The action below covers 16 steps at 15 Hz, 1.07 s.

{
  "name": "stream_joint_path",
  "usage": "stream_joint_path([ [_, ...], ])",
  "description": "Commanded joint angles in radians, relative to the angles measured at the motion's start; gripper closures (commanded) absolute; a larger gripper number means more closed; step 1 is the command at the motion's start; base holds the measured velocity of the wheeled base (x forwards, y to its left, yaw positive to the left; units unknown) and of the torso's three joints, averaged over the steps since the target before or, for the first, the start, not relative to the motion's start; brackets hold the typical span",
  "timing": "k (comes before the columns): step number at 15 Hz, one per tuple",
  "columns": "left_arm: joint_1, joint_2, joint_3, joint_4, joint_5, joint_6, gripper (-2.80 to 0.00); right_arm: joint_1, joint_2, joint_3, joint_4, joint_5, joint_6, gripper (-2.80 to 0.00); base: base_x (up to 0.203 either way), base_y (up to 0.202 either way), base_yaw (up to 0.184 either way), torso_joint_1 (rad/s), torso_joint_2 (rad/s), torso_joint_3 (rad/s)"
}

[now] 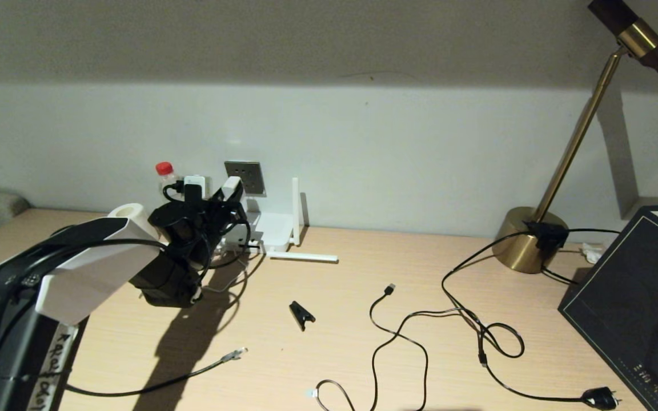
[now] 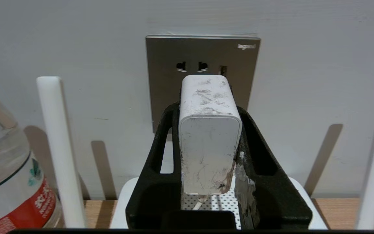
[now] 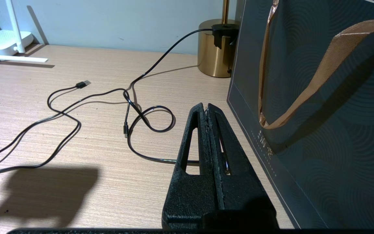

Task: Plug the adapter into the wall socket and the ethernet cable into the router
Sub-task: Align plug and socket, then plug plug into socket

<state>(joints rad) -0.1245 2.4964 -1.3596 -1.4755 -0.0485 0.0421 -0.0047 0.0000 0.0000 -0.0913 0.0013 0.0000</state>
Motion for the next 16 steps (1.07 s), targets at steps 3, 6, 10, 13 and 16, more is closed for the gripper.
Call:
stream_joint_path([
  [3, 0.016, 0.001, -0.007, -0.005, -0.001, 0.001, 0.00, 0.000, 0.002, 0.035, -0.001, 0.000, 0.000, 0.00, 0.000, 0.000, 0.000, 0.000, 0.00, 0.000],
  [6, 0.017, 0.001, -0.015, -0.002, -0.002, 0.002, 0.00, 0.000, 0.002, 0.035, -0.001, 0.000, -0.001, 0.00, 0.000, 0.000, 0.000, 0.000, 0.00, 0.000],
  [10, 0.017, 0.009, -0.031, 0.001, -0.004, 0.002, 0.00, 0.000, 0.002, 0.035, -0.001, 0.000, -0.001, 0.00, 0.000, 0.000, 0.000, 0.000, 0.00, 0.000],
  [13, 0.017, 0.019, -0.061, 0.019, -0.004, 0.002, 0.00, 0.000, 0.002, 0.035, -0.001, 0.000, -0.002, 0.00, 0.000, 0.000, 0.000, 0.000, 0.00, 0.000],
  [16, 0.017, 0.033, -0.101, 0.038, -0.004, 0.002, 0.00, 0.000, 0.002, 0.035, -0.001, 0.000, 0.000, 0.00, 0.000, 0.000, 0.000, 0.000, 0.00, 0.000],
])
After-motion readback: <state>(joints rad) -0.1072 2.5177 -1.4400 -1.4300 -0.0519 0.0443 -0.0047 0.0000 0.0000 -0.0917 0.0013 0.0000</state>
